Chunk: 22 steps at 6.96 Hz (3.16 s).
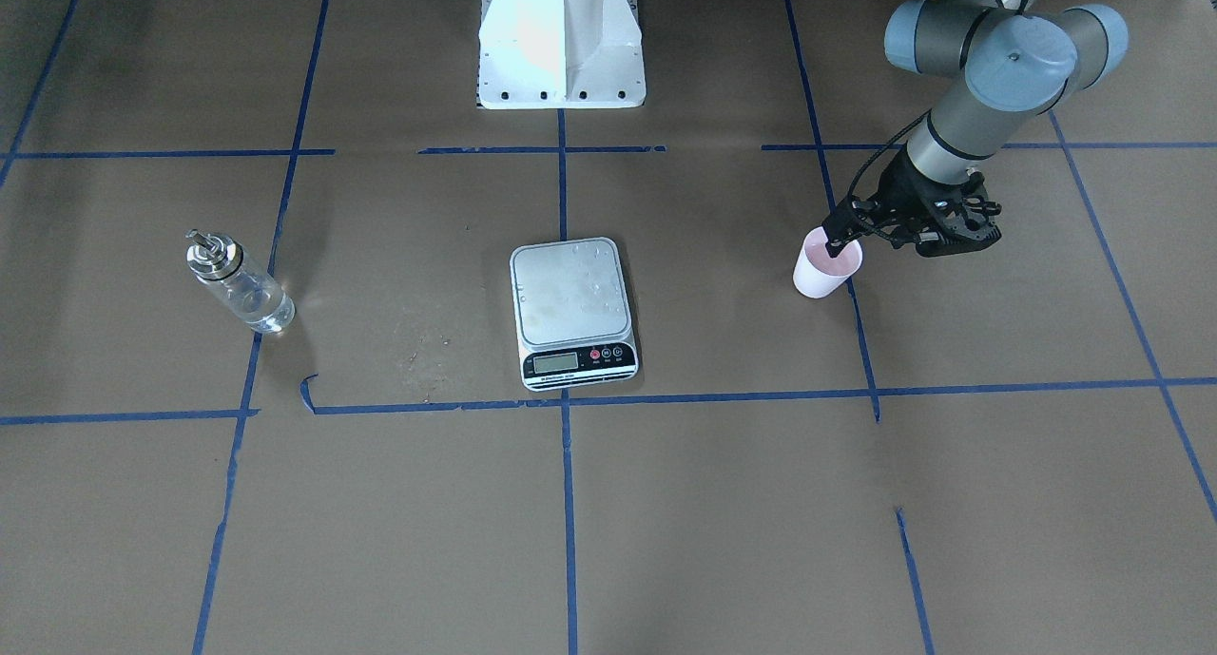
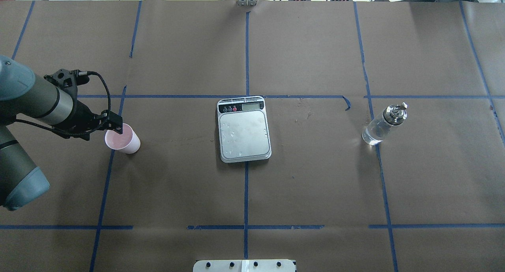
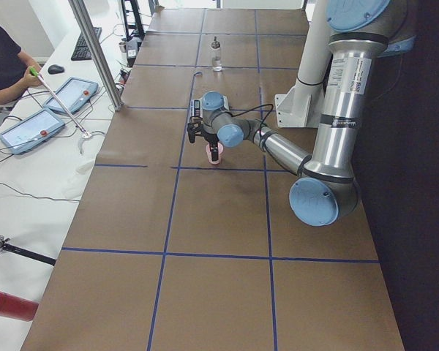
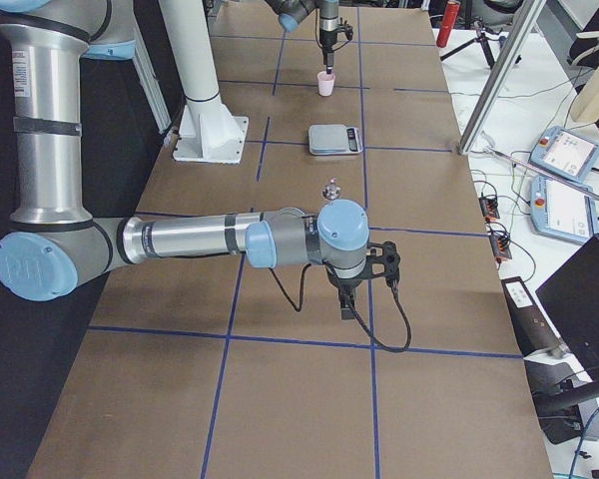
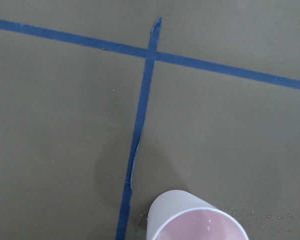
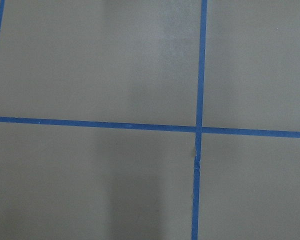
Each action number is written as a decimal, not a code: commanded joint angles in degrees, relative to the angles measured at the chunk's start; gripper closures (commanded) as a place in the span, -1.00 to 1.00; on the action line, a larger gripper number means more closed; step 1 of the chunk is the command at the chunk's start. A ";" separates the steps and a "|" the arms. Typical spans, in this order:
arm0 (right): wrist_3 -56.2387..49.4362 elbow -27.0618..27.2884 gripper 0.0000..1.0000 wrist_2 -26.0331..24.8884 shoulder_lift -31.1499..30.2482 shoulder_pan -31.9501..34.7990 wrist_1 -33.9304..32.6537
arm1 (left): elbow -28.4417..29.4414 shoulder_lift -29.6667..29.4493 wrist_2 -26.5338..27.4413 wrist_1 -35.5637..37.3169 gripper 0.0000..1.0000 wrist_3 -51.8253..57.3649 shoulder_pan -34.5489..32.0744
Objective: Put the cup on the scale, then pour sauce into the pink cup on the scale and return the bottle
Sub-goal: 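Carry the pink cup with the left gripper and set it on the scale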
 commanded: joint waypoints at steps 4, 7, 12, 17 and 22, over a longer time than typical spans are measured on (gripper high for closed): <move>0.86 0.17 -1.00 0.22 0.90 0.00 -0.07 | 1.78 -0.61 0.19 -0.01 0.99 -0.05 2.08; 0.77 0.34 -1.00 0.48 1.43 0.00 -0.34 | -0.48 -1.05 0.02 0.25 1.00 -0.40 1.47; 1.30 0.34 -1.00 1.71 1.34 -1.40 -0.95 | -1.14 -25.53 -0.51 24.34 1.00 -12.45 1.70; 3.14 0.17 -1.00 -0.05 0.98 -1.84 -0.16 | 14.85 -37.43 3.18 16.17 1.00 -26.41 10.25; 3.14 0.43 -1.00 0.65 1.43 -1.93 -0.25 | 19.46 -38.15 3.27 11.06 -0.98 -25.19 10.87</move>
